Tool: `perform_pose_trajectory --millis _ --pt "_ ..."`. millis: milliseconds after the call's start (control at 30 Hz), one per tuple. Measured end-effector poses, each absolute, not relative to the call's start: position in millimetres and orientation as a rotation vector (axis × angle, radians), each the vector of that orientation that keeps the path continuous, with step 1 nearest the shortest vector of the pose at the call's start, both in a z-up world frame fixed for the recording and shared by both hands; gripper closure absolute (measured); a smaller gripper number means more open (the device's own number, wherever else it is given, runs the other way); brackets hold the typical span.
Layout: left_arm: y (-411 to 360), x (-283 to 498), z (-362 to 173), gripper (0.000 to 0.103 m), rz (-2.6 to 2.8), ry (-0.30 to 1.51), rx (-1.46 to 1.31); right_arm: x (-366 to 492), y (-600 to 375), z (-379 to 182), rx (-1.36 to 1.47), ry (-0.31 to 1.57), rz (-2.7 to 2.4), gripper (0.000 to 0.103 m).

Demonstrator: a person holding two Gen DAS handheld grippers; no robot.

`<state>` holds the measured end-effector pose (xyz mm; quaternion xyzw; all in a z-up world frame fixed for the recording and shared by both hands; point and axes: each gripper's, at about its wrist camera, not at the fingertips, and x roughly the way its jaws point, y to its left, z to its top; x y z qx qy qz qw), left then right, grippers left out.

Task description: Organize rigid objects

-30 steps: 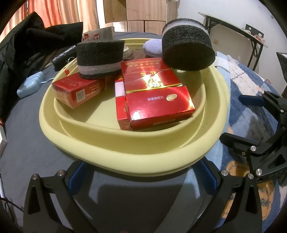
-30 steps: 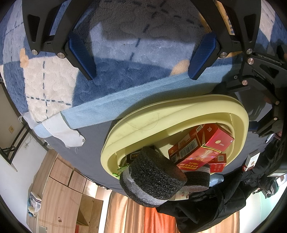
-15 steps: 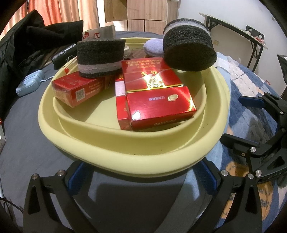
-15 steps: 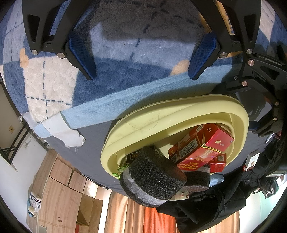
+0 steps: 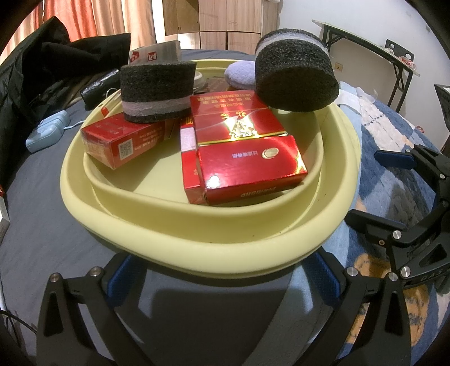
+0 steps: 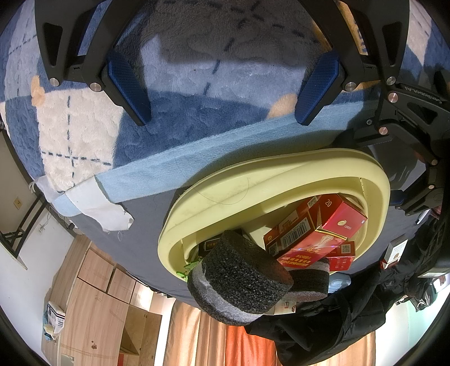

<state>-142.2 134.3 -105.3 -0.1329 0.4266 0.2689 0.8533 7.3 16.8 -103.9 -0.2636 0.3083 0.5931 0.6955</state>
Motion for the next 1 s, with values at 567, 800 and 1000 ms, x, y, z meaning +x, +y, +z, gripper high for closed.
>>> perform_pose_trajectory --millis 567,800,1000 --pt "133.9 -143.0 -105.4 0.0 0.566 0.896 -0.277 7.3 16.6 -103.8 -0.588 0.688 1.324 0.0" --pt "133.0 -143.2 -106.0 0.0 0.568 0.896 -0.272 7.3 16.5 -103.8 -0.588 0.688 1.324 0.0" --pt "132.8 -143.8 -106.3 0.0 0.566 0.896 -0.275 7.3 16.6 -103.9 -0.588 0.688 1.324 0.0"
